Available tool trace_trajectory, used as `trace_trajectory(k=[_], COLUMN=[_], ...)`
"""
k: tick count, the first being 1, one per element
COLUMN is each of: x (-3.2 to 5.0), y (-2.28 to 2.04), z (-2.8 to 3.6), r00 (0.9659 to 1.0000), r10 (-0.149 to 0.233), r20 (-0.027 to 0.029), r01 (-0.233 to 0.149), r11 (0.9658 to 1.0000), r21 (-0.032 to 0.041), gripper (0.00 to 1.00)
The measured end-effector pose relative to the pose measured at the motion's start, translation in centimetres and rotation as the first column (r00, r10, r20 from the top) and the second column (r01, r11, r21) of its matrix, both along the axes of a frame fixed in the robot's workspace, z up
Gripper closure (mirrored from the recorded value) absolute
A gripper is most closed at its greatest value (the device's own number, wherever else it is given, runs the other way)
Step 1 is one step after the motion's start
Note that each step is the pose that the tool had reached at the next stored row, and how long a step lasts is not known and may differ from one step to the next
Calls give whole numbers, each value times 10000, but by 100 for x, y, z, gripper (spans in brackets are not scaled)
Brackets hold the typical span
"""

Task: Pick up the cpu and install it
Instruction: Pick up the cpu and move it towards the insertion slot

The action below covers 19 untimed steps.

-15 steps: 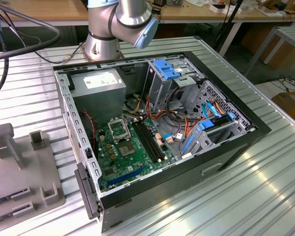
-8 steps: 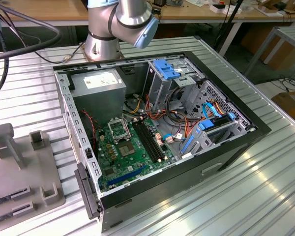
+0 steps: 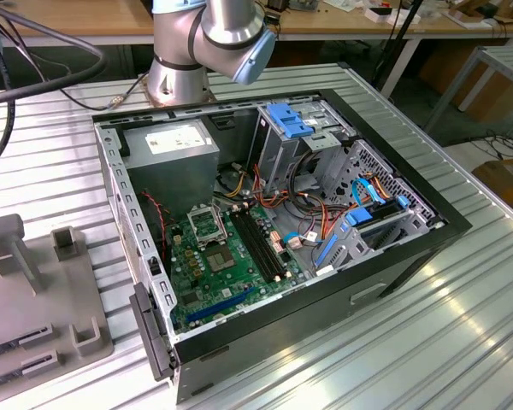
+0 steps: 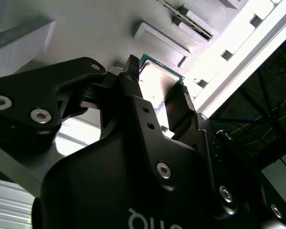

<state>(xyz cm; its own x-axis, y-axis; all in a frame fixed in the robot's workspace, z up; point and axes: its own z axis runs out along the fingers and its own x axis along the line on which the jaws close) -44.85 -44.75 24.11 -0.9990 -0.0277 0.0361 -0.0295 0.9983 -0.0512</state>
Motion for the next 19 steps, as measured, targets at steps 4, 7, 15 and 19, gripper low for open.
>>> trace_trajectory(k=[4,7,15,19], x=[1,1,0,1], y=[0,0,1,1], z=[67,136,276,339], r00=[10000,10000,10000,10000], r10=[1,0,0,0], r20=[5,5,6,7], r01=[-1,0,0,0], r11=[10000,10000,10000,10000], r21=[3,4,5,6], gripper=[53,53,53,53])
